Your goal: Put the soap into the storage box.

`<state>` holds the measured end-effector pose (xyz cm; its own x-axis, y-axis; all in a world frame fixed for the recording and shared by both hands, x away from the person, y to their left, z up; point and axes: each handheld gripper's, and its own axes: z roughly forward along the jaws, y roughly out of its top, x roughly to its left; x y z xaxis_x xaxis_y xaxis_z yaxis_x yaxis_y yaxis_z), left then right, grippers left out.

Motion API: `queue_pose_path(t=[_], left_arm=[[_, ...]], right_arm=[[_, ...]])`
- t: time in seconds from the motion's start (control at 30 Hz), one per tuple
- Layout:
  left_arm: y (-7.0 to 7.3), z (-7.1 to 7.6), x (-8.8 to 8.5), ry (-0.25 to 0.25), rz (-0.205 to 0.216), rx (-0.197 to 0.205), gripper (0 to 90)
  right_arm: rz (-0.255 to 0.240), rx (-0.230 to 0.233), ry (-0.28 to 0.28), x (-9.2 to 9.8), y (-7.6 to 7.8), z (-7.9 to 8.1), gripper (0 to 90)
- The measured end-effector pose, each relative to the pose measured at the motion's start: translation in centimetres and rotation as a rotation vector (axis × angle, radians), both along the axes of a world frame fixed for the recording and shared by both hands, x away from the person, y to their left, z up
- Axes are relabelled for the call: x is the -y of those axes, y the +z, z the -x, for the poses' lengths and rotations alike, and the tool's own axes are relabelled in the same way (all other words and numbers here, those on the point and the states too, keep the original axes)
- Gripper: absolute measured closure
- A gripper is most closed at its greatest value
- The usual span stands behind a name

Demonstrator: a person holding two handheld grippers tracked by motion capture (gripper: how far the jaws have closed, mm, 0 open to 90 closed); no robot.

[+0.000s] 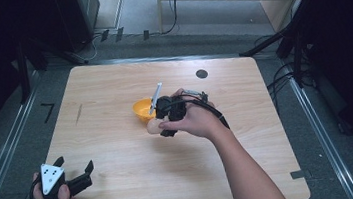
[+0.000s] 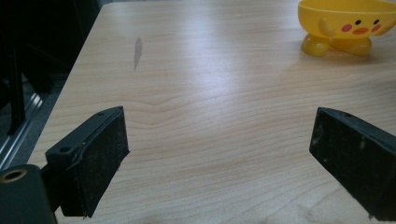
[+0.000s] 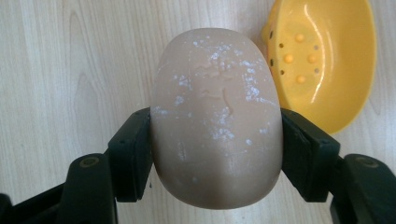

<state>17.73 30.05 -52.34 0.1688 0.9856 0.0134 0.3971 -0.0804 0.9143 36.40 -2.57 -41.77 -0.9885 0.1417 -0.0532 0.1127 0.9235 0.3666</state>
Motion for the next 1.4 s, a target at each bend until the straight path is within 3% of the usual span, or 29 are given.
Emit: queue_pose_path(t=[0.8,0.93,1.27,1.4], left_arm=[[0.0,0.0,-0.2,0.007,0.02,-0.005,4.9],[0.0,0.0,-0.2,0.008,0.028,-0.002,5.0],[0.0,0.0,-0.3,0.009,0.032,-0.003,4.9],[0.0,0.0,-0.3,0.01,0.034,-0.004,4.9]], right_arm=[[-0.047,0.022,-0.049,-1.3,1.6,-3.1,34.5],[-0.025,0.028,-0.049,-1.9,1.5,-4.0,34.5],[-0.026,0.031,-0.092,-2.3,0.2,-5.5,34.5],[-0.03,0.011,-0.106,-2.6,-0.3,-6.2,34.5]])
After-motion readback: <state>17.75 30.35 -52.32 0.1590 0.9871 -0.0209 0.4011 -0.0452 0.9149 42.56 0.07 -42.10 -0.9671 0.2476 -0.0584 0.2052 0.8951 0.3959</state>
